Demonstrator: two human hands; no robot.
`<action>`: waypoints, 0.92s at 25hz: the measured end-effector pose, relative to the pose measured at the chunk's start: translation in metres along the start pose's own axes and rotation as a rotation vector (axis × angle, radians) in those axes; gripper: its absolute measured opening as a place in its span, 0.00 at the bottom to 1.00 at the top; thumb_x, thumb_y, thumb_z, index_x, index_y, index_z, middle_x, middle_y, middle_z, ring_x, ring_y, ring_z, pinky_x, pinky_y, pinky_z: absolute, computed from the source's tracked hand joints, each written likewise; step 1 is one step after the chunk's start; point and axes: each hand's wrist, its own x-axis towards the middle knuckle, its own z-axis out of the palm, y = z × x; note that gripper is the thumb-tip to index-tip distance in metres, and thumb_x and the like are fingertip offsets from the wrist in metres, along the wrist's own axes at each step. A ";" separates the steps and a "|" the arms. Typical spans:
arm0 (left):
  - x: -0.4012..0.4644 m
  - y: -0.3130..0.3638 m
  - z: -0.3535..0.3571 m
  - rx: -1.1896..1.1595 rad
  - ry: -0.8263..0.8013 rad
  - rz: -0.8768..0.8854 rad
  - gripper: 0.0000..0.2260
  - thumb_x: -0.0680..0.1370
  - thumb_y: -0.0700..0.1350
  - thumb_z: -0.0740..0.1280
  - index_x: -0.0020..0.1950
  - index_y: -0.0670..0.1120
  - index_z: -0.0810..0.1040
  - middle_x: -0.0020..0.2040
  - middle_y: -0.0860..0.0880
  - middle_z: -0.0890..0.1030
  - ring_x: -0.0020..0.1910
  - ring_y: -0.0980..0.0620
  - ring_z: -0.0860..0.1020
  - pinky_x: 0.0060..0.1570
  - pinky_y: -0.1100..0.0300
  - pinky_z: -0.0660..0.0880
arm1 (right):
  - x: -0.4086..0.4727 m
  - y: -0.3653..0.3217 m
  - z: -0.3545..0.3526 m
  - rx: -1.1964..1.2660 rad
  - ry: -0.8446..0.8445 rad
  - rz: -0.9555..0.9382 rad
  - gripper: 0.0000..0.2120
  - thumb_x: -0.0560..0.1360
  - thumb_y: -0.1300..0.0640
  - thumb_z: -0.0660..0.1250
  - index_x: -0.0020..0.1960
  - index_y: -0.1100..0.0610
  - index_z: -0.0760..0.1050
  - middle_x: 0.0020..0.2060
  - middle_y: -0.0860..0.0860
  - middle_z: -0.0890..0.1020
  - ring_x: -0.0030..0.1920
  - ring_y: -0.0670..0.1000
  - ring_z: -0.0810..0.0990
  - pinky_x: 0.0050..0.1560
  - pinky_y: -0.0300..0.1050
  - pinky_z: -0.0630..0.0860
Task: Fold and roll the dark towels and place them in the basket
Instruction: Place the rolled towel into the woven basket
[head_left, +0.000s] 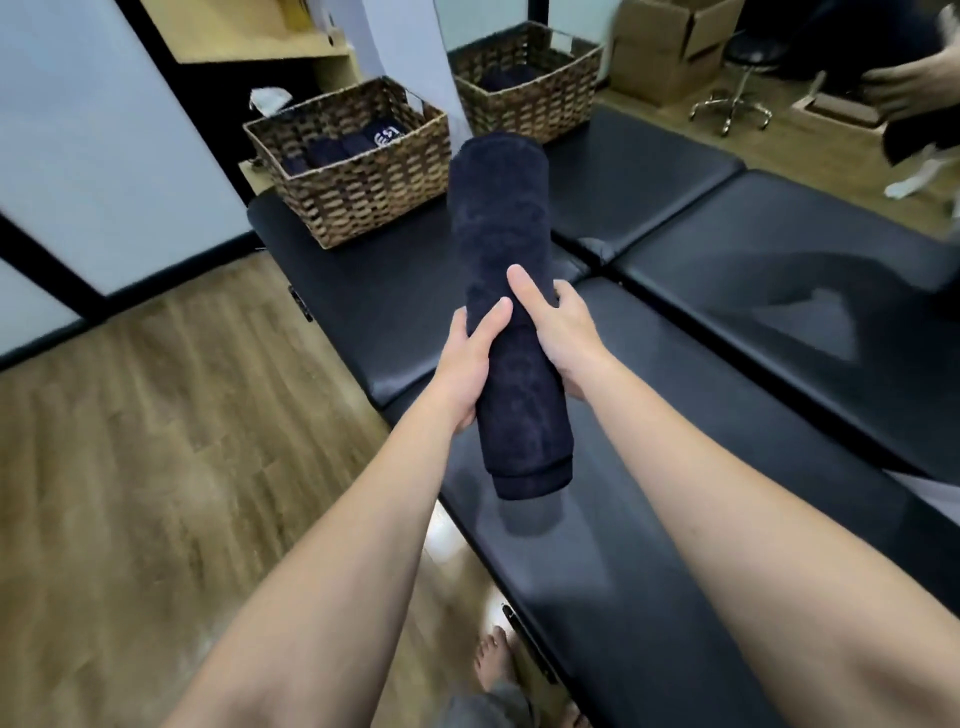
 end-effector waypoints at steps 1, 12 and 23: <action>-0.007 0.006 -0.001 0.002 0.000 0.019 0.26 0.78 0.57 0.70 0.71 0.48 0.69 0.63 0.45 0.83 0.60 0.45 0.83 0.63 0.43 0.78 | -0.005 -0.007 0.004 -0.016 -0.010 -0.025 0.30 0.69 0.33 0.74 0.61 0.52 0.75 0.54 0.47 0.85 0.52 0.47 0.86 0.56 0.51 0.82; 0.018 0.106 -0.083 -0.066 0.044 0.097 0.28 0.76 0.64 0.69 0.65 0.43 0.81 0.59 0.42 0.84 0.60 0.43 0.83 0.67 0.45 0.75 | 0.005 -0.040 0.095 -0.047 -0.134 -0.089 0.26 0.74 0.35 0.70 0.60 0.55 0.77 0.54 0.50 0.86 0.54 0.50 0.86 0.56 0.53 0.82; 0.113 0.192 -0.258 -0.161 -0.096 0.059 0.35 0.73 0.64 0.73 0.70 0.41 0.77 0.66 0.40 0.80 0.65 0.41 0.79 0.69 0.46 0.73 | 0.094 -0.050 0.265 0.043 -0.264 -0.014 0.30 0.76 0.35 0.64 0.70 0.54 0.74 0.59 0.50 0.85 0.58 0.51 0.84 0.56 0.46 0.81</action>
